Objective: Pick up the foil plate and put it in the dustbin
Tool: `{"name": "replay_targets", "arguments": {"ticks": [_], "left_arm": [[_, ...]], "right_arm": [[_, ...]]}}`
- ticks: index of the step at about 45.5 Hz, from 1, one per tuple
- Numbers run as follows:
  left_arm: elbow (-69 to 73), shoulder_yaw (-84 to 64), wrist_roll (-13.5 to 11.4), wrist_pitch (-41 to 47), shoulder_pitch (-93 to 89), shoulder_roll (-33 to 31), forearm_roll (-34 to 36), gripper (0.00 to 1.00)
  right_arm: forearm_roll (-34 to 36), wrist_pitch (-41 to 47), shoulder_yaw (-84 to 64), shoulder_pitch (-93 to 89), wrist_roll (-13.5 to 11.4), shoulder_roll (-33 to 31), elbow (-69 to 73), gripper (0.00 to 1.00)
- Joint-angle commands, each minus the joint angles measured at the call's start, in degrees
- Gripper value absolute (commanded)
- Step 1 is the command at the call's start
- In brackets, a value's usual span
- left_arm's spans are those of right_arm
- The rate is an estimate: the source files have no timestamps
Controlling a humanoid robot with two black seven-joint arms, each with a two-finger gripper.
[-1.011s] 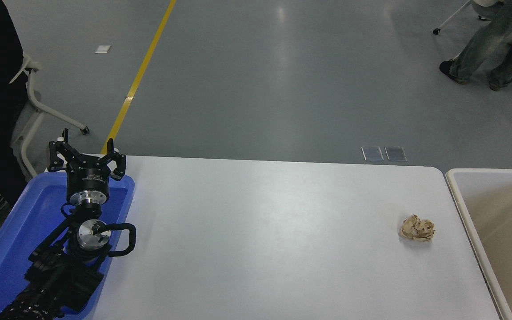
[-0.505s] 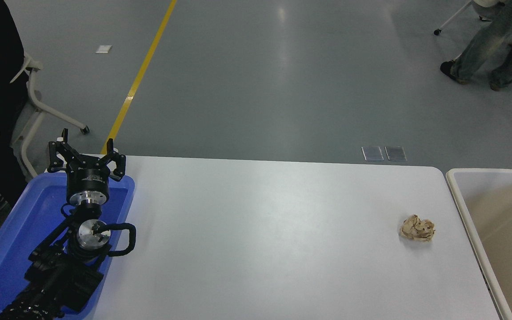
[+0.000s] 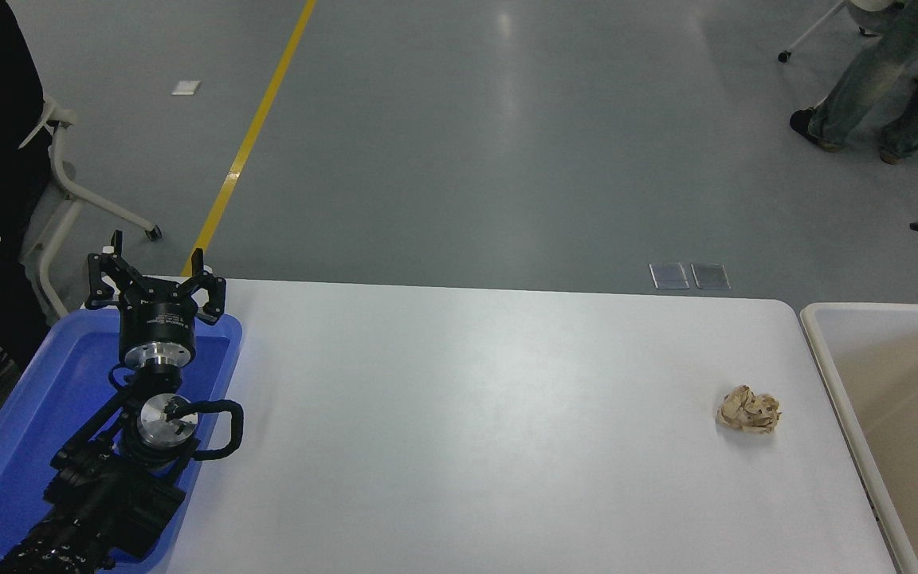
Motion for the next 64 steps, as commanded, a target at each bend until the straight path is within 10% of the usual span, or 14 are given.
{"name": "replay_targets", "arguments": {"ticks": [1, 24, 64], "left_arm": [[-0.07, 0.00, 0.04, 0.00, 0.00, -0.01, 0.00, 0.99], [-0.07, 0.00, 0.04, 0.00, 0.00, 0.08, 0.09, 0.99], [0.02, 0.00, 0.04, 0.00, 0.00, 0.08, 0.00, 0.99]], "right_arm": [[-1.14, -1.57, -23.52, 18.71, 0.21, -1.27, 9.41, 1.00], [-0.17, -0.69, -60.98, 50.18, 2.49, 10.94, 28.21, 1.00], [1.41, 22.33, -63.53, 66.19, 2.67, 21.41, 42.28, 1.00]]}}
